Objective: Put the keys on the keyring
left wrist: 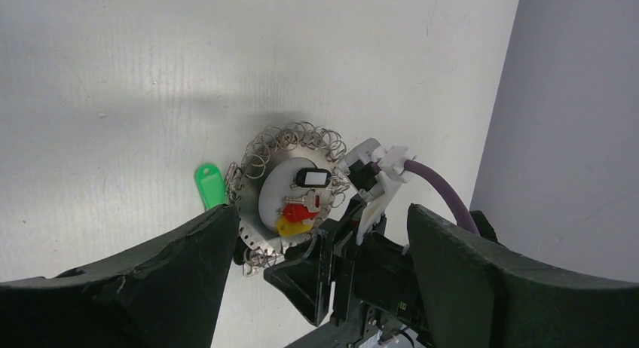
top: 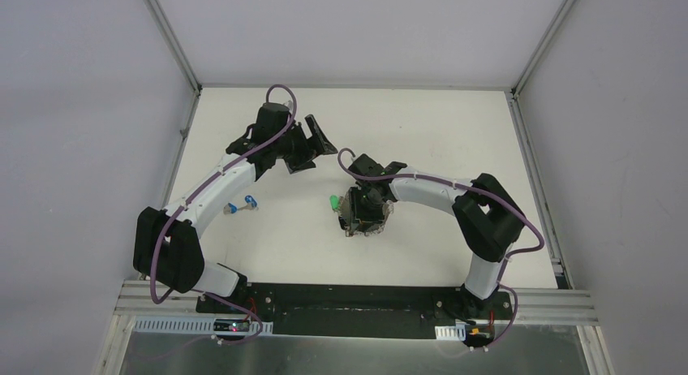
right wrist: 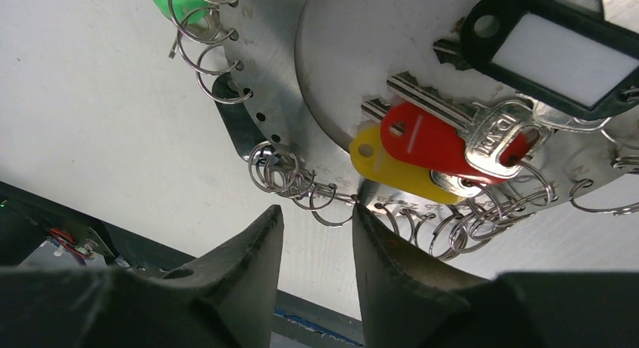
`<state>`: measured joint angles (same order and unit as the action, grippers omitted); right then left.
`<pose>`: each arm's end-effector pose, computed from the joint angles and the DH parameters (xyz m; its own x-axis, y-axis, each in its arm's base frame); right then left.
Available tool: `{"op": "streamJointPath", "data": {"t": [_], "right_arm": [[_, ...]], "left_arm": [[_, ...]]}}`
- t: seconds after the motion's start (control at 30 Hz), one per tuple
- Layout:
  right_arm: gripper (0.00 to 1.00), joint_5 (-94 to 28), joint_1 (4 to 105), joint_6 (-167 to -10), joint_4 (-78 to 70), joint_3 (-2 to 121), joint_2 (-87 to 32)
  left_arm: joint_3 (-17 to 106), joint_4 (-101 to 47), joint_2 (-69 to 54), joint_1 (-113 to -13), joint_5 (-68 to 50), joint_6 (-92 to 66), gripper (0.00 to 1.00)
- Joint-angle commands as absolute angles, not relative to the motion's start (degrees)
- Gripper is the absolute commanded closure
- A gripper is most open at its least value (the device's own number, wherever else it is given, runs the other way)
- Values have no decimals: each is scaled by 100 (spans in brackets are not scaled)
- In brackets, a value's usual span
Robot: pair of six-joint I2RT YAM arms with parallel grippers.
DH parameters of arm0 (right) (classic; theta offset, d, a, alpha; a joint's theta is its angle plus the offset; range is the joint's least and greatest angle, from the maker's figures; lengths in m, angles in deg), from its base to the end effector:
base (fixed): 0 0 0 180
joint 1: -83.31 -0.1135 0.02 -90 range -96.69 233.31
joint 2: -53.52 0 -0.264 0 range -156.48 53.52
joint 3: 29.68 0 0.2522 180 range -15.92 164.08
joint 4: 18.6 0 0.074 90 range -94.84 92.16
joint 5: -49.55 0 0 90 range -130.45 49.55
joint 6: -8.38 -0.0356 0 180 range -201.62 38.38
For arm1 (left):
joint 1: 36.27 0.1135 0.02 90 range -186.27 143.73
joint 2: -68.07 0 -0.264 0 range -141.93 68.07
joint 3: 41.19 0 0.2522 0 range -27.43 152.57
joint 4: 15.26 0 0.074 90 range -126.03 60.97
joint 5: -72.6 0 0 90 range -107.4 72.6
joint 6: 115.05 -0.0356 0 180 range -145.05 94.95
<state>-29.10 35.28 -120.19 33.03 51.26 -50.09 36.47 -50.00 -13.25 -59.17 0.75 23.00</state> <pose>0.2250 0.2607 0.1680 -0.9800 -0.1755 -0.0934 -0.1964 0.9279 0.3168 0.2871 -0.1333 0.2914 -0.8248 -0.4188 -0.3800 -0.0280 0.7014 -0.7122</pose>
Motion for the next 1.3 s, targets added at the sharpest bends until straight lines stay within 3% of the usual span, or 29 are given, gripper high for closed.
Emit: {"op": "streamJointPath", "data": {"t": [0.0, 0.2, 0.33, 0.8, 1.27], "right_arm": [[59, -3007, 3532, -12123, 3448, 5171, -5001], [60, -3295, 3517, -11819, 3612, 5215, -4852], [67, -3423, 3515, -11714, 3697, 5215, -4729], [68, -2755, 3718, -12366, 3041, 4666, -4807], [100, -3405, 3805, -11795, 3573, 4771, -4299]], "left_arm": [[3814, -4832, -1192, -5835, 131, 2366, 16], [3813, -4835, -1176, -5824, 146, 2365, 15], [3814, -4835, -1187, -5824, 166, 2372, 16], [3805, -4891, -1190, -5800, 209, 2347, 15], [3827, -4892, -1253, -5789, 264, 2360, 16]]}}
